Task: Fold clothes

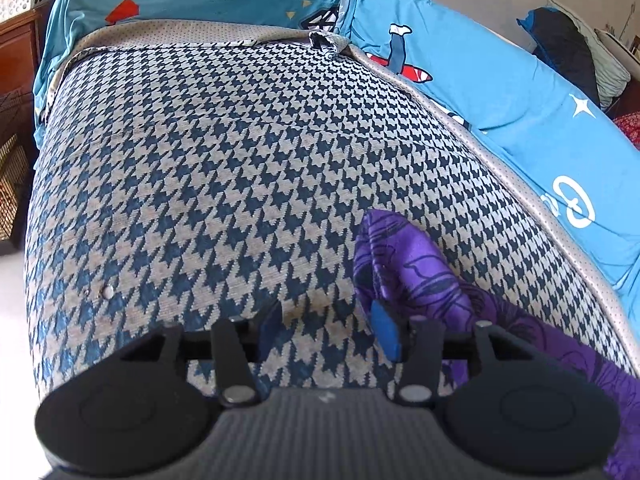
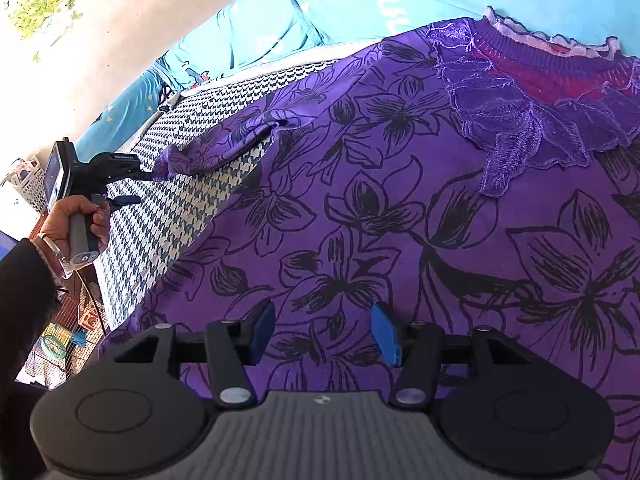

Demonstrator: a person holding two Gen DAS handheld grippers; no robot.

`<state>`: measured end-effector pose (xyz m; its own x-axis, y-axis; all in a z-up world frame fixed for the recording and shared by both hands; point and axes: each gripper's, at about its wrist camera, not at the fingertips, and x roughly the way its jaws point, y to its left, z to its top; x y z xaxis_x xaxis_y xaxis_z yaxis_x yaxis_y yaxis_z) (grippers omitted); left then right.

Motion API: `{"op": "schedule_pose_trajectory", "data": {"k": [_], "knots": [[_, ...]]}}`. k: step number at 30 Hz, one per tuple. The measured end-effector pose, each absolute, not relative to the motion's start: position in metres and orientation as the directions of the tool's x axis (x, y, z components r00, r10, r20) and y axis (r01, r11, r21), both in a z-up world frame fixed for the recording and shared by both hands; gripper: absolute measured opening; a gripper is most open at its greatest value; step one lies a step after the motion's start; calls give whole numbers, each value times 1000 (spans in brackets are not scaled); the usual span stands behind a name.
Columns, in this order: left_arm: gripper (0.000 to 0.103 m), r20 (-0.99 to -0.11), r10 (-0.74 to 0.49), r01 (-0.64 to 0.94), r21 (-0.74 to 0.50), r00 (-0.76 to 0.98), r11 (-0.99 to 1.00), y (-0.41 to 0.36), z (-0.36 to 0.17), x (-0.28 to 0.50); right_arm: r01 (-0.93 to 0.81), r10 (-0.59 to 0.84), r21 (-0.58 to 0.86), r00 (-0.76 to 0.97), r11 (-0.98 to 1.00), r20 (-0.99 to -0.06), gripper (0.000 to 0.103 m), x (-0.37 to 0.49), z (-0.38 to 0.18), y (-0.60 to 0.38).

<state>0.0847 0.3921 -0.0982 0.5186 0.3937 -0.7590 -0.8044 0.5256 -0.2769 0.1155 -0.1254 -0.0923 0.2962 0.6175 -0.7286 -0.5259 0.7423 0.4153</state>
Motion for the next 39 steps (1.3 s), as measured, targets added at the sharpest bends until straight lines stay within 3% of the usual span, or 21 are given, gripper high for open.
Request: {"op": "schedule_pose_trajectory", "data": {"k": [15,17,20,24,29,39], "knots": [[48,-739,276,-747,-435,615,502,388,-111,90,-528,619,415,298,741,-727,54,116,-93,-126],[43,-734,271,-742,-443,622,504,385,-114,93,-528,619,414,299,741,-726,54,116,-93,-125],[16,-745,305,-759,-391,594,521,378,-118,101,-530,620,414,300,741,-725,54,116,-93,-125],[7,-738,367,-784,-344,566,517,368,-115,105,-530,621,415,300,740,-724,54,116,-93,-125],[6,-722,497,-847,-235,481,477,365,-99,101,-528,620,416,299,741,-725,54,116,-93,-125],[1,-732,593,-895,-50,335,444,371,-75,55,-502,624,439,292,745,-725,54,119,-92,-128]]}}
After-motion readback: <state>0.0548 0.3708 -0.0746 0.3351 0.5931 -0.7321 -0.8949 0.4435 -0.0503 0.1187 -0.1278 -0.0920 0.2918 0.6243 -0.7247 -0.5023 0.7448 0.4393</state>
